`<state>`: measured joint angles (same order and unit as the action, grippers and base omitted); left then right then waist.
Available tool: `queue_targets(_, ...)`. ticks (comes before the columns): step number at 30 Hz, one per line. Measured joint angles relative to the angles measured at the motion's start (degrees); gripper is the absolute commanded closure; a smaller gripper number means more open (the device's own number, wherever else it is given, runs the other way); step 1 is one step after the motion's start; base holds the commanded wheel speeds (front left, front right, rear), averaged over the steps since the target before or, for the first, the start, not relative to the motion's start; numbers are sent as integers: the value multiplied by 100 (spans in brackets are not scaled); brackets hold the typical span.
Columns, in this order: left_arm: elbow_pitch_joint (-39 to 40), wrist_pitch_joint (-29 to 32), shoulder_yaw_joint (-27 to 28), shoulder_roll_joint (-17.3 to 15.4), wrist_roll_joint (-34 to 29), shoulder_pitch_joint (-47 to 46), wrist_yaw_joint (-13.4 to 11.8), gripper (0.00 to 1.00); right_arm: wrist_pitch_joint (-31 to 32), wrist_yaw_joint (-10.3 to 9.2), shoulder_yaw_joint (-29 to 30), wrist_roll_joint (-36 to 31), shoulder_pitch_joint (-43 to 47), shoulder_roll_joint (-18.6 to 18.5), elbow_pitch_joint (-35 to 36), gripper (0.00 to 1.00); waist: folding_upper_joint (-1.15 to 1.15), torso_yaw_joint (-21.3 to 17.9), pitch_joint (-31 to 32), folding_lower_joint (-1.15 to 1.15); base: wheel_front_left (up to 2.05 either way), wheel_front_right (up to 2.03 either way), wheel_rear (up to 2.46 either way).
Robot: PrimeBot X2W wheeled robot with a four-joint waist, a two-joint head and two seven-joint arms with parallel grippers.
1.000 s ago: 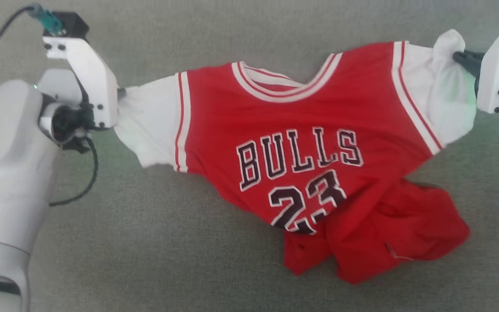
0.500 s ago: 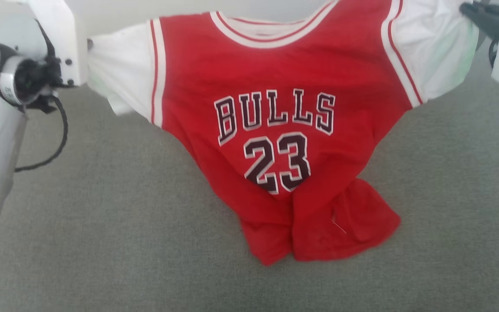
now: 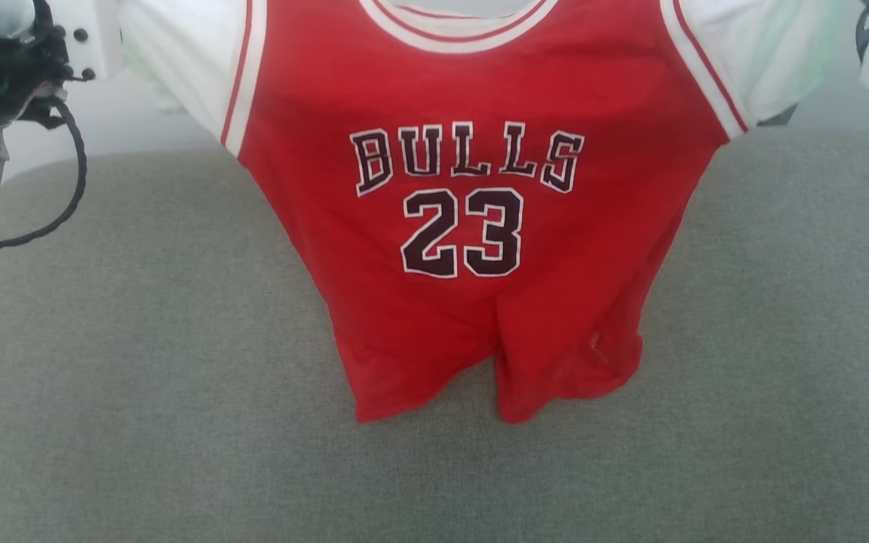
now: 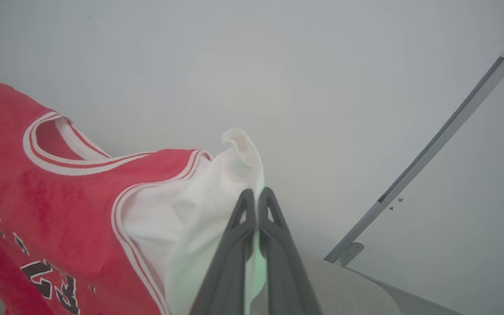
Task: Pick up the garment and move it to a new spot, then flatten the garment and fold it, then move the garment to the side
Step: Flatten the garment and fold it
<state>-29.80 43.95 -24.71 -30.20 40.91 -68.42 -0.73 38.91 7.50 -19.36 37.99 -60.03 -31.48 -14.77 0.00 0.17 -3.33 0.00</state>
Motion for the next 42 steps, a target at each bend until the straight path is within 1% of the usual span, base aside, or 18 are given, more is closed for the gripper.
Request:
queue_targets(4,-96,-456,18,77,-146,-192,44,100,-458,0,-136,-234,-327,98,-230,100,0,-20,-212,0,0,0,0)
queue_targets(9,-352,-1281,37,219,-352,-773,197,100,-1416,0,-242,-728,-972,318,-915,100,0,-51,-647,0,0,0,0)
queue_targets(13,-610,-2208,33,331,-673,-1464,371,100,-2252,0,-326,-1195,-1631,472,-1533,100,0,-64,-1073,0,0,0,0)
queue_targets(15,-771,-2627,23,366,-810,-1794,416,100,-2851,1,-283,-1533,-1968,533,-1829,100,0,-67,-1301,0,0,0,0)
queue_targets(19,-1074,-3809,15,417,-1150,-2483,501,100,-3957,1,-101,-2358,-2648,706,-2420,100,0,-74,-1745,0,0,0,0)
queue_targets(21,-1265,-4385,21,464,-1310,-2826,494,100,-4509,1,-4,-2774,-2986,758,-2695,100,0,-71,-1956,0,0,0,0)
queue_targets(23,-1444,-5004,18,528,-1419,-3003,492,100,-4925,0,43,-3125,-3212,817,-2972,100,0,-59,-2143,0,0,0,0)
queue_targets(25,-1706,-5434,-21,617,-1437,-3031,558,100,-5078,0,-23,-3348,-3273,927,-3266,100,0,-35,-2288,0,0,0,0)
queue_targets(28,-2098,-5650,-236,724,-1497,-2859,705,100,-5202,2,-232,-3422,-3107,1047,-3679,100,0,52,-2362,0,0,0,0)
queue_targets(29,-2224,-5687,-257,735,-1480,-2763,717,100,-5220,2,-326,-3411,-3001,1067,-3774,100,0,75,-2357,1,0,0,0)
queue_targets(31,-2439,-5726,-381,742,-1450,-2561,770,100,-5257,2,-502,-3305,-2778,1106,-3939,100,0,111,-2317,1,0,0,0)
queue_targets(34,-2735,-5690,-497,835,-1199,-2160,806,100,-5268,2,-851,-2980,-2409,1096,-4099,100,0,158,-2219,0,0,0,0)
queue_targets(37,-2674,-5352,-851,889,-804,-1663,809,100,-5186,2,-1223,-2455,-1962,1061,-4086,100,0,204,-2083,1,0,0,0)
queue_targets(38,-2592,-5180,-948,892,-581,-1475,814,100,-5138,3,-1350,-2265,-1820,1028,-4028,100,0,219,-2031,0,0,0,0)
queue_targets(40,-2395,-4874,-1165,781,-209,-1110,814,100,-4922,2,-1580,-1734,-1519,927,-3815,100,0,248,-1918,0,0,0,0)
queue_targets(42,-2117,-4551,-1393,577,129,-759,814,100,-4673,2,-1875,-1273,-1177,742,-3465,100,0,276,-1798,0,0,0,0)
